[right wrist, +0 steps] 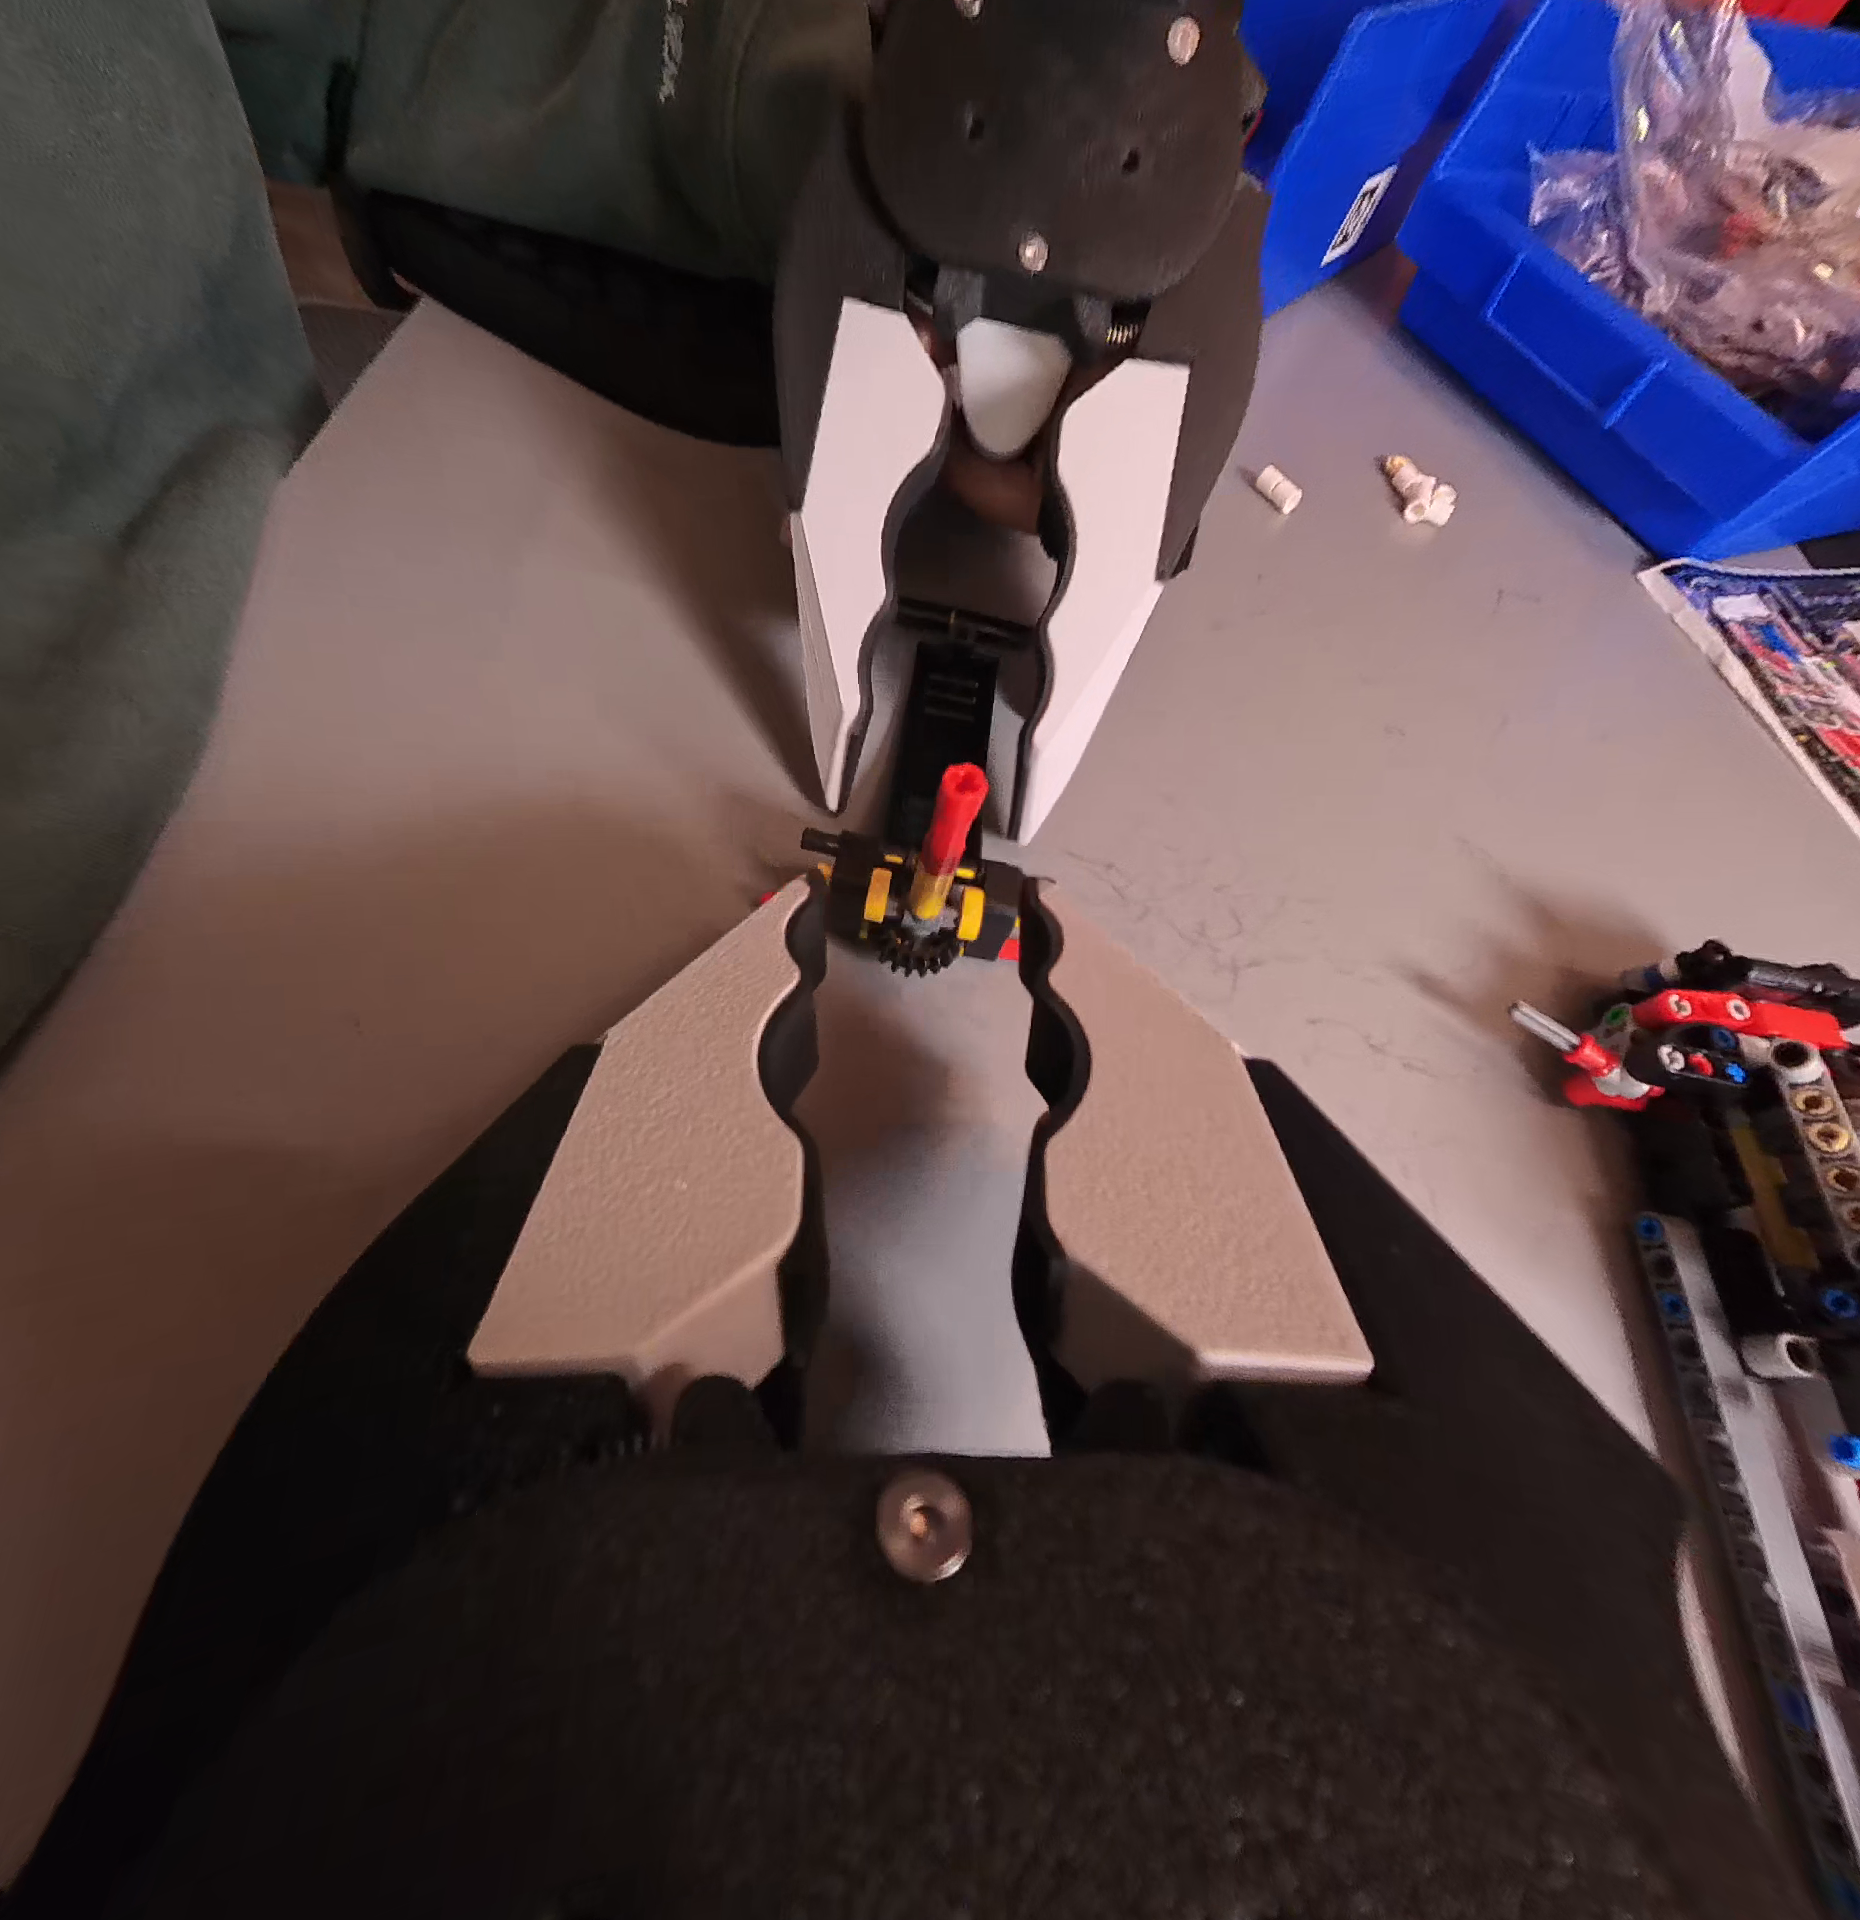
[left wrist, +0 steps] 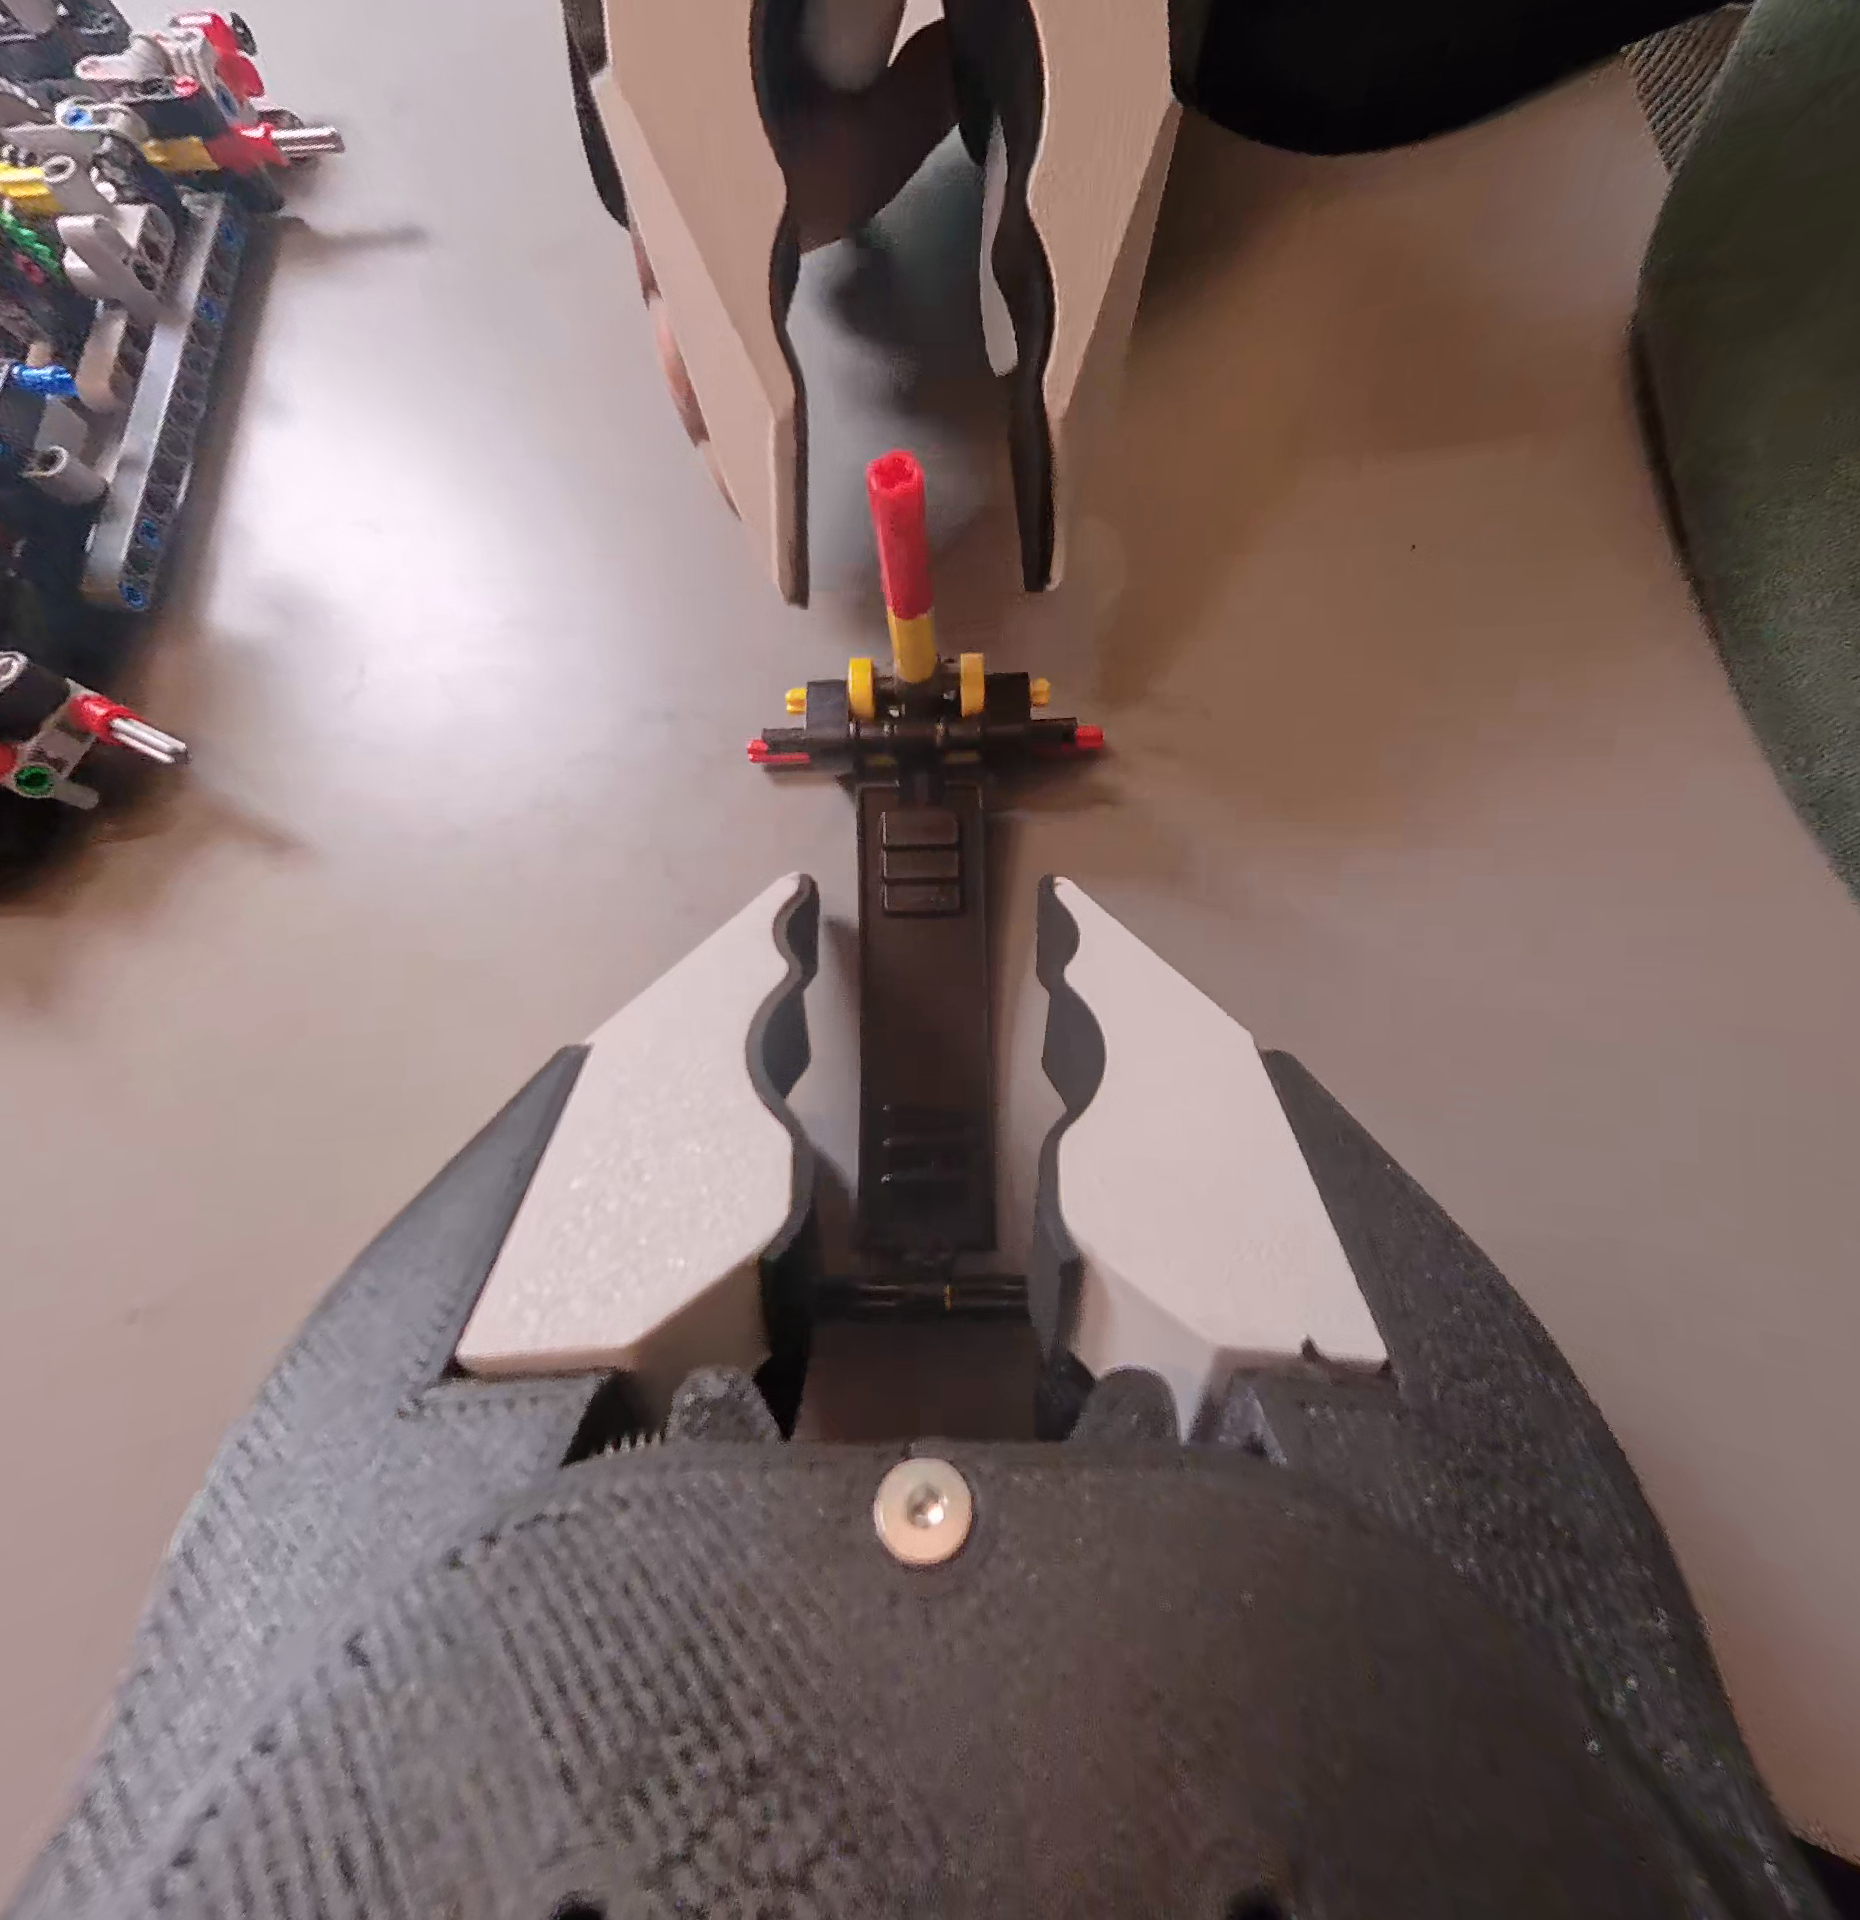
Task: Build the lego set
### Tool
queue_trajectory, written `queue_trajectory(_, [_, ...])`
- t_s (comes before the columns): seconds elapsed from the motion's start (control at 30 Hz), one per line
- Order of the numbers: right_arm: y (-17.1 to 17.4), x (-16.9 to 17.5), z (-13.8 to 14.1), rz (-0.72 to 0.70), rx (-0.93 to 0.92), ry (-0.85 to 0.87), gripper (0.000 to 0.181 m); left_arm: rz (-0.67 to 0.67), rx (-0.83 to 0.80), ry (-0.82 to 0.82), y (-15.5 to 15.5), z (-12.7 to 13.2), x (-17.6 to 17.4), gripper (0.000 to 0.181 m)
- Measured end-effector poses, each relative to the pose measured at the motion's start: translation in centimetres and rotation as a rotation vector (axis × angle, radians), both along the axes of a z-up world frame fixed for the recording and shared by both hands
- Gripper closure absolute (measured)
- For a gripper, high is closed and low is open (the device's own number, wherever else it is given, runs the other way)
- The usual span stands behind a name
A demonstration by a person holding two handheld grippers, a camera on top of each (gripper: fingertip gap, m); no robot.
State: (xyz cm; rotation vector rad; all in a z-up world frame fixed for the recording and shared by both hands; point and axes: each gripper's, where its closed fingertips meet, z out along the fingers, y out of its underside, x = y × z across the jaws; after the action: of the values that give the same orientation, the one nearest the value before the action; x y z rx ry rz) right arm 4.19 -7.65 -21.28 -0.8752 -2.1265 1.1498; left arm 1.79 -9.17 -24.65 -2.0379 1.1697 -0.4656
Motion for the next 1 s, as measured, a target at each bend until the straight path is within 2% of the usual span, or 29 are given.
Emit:
queue_trajectory(0.03, [-0.1, -0.1, 0.3, -0.003, -0.009, 0.011, 0.15, -0.002, 0.002, 0.0, 0.0, 0.0, 0.0, 0.143])
queue_trajectory(0.3, [-0.1, -0.2, -0.3, -0.026, 0.077, 0.002, 0.155, 0.0, 0.06, 0.03, 0.3, 0.1, 0.2, 0.158])
queue_trajectory(0.57, [0.5, -0.1, -1.8, -0.051, 0.131, -0.063, 0.146, -0.013, 0.108, 0.051, 0.5, 0.2, 0.4, 0.159])
queue_trajectory(1.0, [1.2, -0.8, 0.1, -0.1, 0.151, 0.051, 0.153, 0.024, 0.279, 0.099, 1.9, 1.7, 0.1, 0.159])
